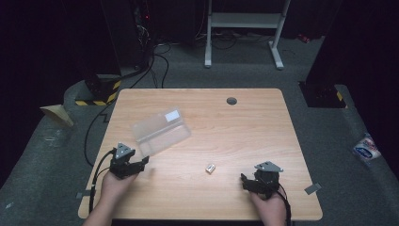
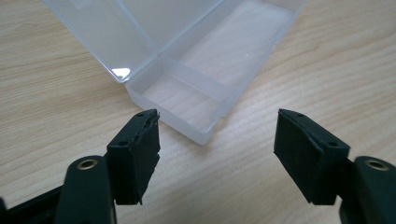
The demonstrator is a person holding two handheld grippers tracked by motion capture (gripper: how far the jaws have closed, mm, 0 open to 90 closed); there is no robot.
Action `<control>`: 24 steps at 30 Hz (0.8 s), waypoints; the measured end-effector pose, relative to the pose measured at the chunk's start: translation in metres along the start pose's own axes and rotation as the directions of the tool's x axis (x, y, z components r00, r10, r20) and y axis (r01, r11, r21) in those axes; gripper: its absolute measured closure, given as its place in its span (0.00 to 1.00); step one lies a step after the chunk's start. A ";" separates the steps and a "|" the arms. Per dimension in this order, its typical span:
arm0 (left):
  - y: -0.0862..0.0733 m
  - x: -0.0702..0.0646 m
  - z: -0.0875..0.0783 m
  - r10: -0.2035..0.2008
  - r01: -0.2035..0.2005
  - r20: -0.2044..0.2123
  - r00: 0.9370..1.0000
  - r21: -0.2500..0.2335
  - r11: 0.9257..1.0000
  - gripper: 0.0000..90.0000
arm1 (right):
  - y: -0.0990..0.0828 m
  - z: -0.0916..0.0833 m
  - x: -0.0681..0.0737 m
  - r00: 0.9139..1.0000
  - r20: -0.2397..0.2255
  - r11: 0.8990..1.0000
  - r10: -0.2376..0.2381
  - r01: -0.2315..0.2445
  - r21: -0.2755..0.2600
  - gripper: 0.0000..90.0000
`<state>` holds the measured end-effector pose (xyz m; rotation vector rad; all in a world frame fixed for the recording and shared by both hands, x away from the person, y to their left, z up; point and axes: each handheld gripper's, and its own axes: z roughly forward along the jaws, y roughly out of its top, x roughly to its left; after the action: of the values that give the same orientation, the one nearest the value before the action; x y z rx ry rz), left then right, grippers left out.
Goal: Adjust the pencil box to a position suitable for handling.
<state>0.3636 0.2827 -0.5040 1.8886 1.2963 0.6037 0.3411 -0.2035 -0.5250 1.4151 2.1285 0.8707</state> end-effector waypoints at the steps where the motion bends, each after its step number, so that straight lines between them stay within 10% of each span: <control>1: -0.001 0.001 0.003 -0.020 0.020 -0.003 1.000 -0.011 1.000 0.37 | 0.000 0.000 0.000 1.000 -0.001 1.000 0.001 -0.001 0.002 0.15; 11: -0.002 0.013 0.014 -0.040 0.039 -0.082 0.996 -0.019 0.999 0.47 | -0.001 -0.001 0.001 1.000 0.004 1.000 0.004 -0.004 0.002 0.16; 24: -0.003 0.013 0.024 -0.087 0.087 -0.079 0.993 -0.004 0.996 0.58 | -0.001 -0.001 0.001 1.000 0.000 1.000 0.003 -0.003 0.000 0.16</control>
<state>0.3845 0.2876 -0.5213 1.8133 1.4217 0.6387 0.3393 -0.2027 -0.5248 1.4187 2.1274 0.8719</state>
